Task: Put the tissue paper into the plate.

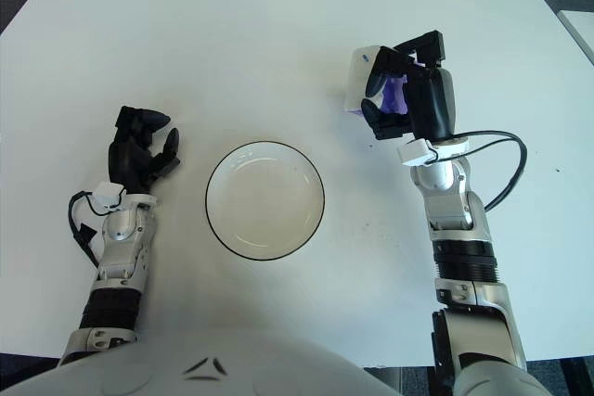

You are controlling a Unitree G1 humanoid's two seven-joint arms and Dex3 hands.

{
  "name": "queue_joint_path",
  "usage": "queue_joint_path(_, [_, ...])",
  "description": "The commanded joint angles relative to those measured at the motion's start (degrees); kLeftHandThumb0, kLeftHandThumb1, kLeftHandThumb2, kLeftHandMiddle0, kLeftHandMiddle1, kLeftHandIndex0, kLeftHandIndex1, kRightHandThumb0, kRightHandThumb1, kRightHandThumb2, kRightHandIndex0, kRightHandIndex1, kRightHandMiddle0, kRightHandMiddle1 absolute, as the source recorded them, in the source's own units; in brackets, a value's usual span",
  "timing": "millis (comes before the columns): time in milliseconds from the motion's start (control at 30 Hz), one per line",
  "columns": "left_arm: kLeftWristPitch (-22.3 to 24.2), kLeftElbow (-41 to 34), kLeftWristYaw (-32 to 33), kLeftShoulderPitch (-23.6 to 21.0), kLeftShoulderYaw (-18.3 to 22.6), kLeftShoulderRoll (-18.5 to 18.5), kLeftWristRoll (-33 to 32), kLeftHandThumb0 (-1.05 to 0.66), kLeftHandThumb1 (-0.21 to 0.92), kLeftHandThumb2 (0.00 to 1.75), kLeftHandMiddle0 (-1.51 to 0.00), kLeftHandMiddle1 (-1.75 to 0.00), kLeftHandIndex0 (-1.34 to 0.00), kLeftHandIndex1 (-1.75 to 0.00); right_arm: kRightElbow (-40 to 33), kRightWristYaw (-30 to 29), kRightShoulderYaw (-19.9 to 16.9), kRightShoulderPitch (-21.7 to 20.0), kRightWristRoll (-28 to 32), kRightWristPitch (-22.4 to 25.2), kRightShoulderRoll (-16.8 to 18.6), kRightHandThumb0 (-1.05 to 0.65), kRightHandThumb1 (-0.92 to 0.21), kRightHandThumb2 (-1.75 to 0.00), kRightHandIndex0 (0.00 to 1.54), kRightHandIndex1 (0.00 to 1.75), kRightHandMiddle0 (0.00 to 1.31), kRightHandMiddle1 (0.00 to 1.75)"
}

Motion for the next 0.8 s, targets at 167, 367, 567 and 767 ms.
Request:
queue_joint_path(167, [1.55,3.79,-0.08,2.46,-0.05,-0.23,-0.12,0.0,0.68,0.76,-0.42,-1.38,-0.36,-1.75,-6.91,1.74,1.65,-1.03,-1.63,0.86,0.93,-0.65,0.03,-1.75,1.4,1.75,0.92,1.75])
queue_joint_path(367, [1.69,3.96,-0.02,2.33,-0.07,-0.26,-0.16,0.0,0.68,0.76,-0.43,-1.37,-0.36,-1.75,-6.61,0.39,3.39,-2.84,-3.0,-3.05,1.75,-0.66,0.03,-1.75,1.4,1.75,0.92,1.75])
queue_joint_path(567, [2.27,3.74,0.24,2.25,-0.17,-0.49,-0.05,0.0,0.68,0.76,-0.43,-1.37,-0.36,-1.75,-5.67,1.5,5.34,-4.27,-1.6,-7.55,2.28,-0.66,0.03,-1.75,1.41,1.75,0.92,1.75])
queue_joint_path(767, [2.23,3.54,0.29,2.33,-0.4,-0.65,0.2,0.0,0.7,0.74,-0.42,-1.37,-0.35,-1.75,-9.36,10.28,11.03,-3.25,7.58,-6.7,2.62,-0.66,0.03,-1.75,1.4,1.75,0.92,1.75])
